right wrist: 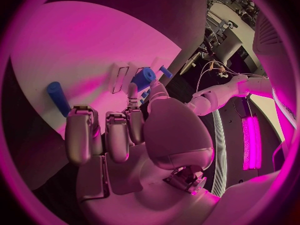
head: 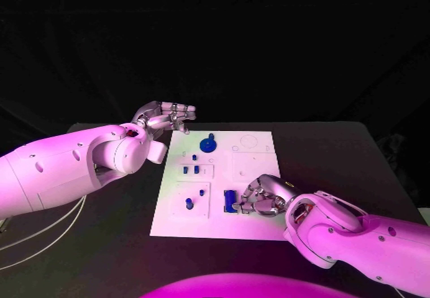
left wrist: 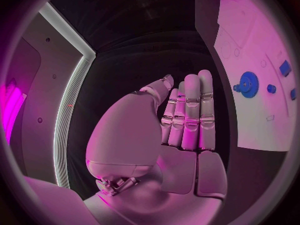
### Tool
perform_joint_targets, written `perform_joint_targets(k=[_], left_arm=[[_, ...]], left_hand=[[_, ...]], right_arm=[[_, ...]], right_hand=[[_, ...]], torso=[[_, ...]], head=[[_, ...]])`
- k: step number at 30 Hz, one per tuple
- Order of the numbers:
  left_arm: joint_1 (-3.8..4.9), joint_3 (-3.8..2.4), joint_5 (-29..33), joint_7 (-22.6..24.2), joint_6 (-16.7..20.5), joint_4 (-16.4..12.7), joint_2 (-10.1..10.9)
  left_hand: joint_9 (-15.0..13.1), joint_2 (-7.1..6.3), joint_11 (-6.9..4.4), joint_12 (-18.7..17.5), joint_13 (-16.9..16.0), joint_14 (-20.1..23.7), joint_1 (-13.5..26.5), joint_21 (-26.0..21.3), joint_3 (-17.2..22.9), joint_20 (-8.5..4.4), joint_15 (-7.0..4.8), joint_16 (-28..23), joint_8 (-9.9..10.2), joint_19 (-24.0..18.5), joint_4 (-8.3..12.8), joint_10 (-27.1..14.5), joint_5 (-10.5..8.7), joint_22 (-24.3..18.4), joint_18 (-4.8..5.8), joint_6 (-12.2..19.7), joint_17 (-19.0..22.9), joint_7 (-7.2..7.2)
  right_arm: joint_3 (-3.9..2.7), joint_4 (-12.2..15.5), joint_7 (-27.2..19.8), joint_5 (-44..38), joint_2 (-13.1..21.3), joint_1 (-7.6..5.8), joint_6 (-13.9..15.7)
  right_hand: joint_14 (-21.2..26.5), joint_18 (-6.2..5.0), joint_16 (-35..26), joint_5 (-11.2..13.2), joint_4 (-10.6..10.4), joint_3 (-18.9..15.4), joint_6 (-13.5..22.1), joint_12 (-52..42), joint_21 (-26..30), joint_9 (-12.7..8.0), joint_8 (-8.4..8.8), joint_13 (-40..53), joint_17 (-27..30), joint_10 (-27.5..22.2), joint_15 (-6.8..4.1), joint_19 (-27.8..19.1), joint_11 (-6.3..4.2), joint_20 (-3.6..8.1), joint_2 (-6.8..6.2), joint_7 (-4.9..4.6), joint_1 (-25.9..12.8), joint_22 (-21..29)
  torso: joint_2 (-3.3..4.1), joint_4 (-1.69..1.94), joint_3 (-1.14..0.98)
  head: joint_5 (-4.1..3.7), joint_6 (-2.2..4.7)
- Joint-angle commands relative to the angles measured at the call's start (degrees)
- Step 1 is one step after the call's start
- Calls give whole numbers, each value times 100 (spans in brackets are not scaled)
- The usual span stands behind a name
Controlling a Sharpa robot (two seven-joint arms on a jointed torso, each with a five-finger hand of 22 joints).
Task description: Assemble the parts on the task board
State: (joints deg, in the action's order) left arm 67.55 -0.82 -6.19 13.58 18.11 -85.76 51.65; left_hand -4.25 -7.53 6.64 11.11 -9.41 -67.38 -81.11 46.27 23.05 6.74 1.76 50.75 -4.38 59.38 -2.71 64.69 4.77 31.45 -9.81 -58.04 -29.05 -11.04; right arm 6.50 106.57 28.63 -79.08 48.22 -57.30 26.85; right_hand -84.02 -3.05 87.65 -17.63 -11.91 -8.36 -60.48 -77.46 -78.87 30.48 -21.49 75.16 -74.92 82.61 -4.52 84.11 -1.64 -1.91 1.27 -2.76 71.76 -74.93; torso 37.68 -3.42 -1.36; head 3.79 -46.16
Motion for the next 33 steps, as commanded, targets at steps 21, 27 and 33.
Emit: perform_joint_targets(k=[21,27,33], left_arm=[[2,-3,20,29,-101,-2,-24],[1,-3,20,26,-102,-4,-18],[1,-2,20,28,-102,2,-14]], left_hand=[[6,7,-10,27,-10,37,-11,-28,-20,17,13,27,-41,30,30,-38,-16,-9,-74,48,9,-2],[6,7,-10,27,-10,37,-11,-28,-20,17,13,27,-41,30,30,-38,-16,-9,-74,48,9,-2],[6,8,-10,29,-11,38,-13,-29,-20,17,13,28,-42,30,32,-40,-16,-10,-74,49,9,-2]], right_arm=[[1,-109,47,-425,-141,4,-116],[1,-35,16,-423,-66,4,-134],[0,64,-178,-237,229,-24,146]], right_hand=[[-508,100,32,-16,43,-16,-50,-102,-20,23,-47,504,-1066,103,-55,259,-9,50,36,54,165,-1237],[-507,100,30,15,65,-49,-49,-100,-18,28,-52,507,-1063,102,-57,258,-11,52,-13,55,196,-1237],[-504,88,24,7,89,-39,-7,-8,48,21,-29,436,-1051,47,-55,238,-6,53,5,46,265,-1220]], torso=[[2,-6,0],[1,-4,-4],[-14,-23,-2]], head=[[1,-14],[5,-18],[-17,-6]])
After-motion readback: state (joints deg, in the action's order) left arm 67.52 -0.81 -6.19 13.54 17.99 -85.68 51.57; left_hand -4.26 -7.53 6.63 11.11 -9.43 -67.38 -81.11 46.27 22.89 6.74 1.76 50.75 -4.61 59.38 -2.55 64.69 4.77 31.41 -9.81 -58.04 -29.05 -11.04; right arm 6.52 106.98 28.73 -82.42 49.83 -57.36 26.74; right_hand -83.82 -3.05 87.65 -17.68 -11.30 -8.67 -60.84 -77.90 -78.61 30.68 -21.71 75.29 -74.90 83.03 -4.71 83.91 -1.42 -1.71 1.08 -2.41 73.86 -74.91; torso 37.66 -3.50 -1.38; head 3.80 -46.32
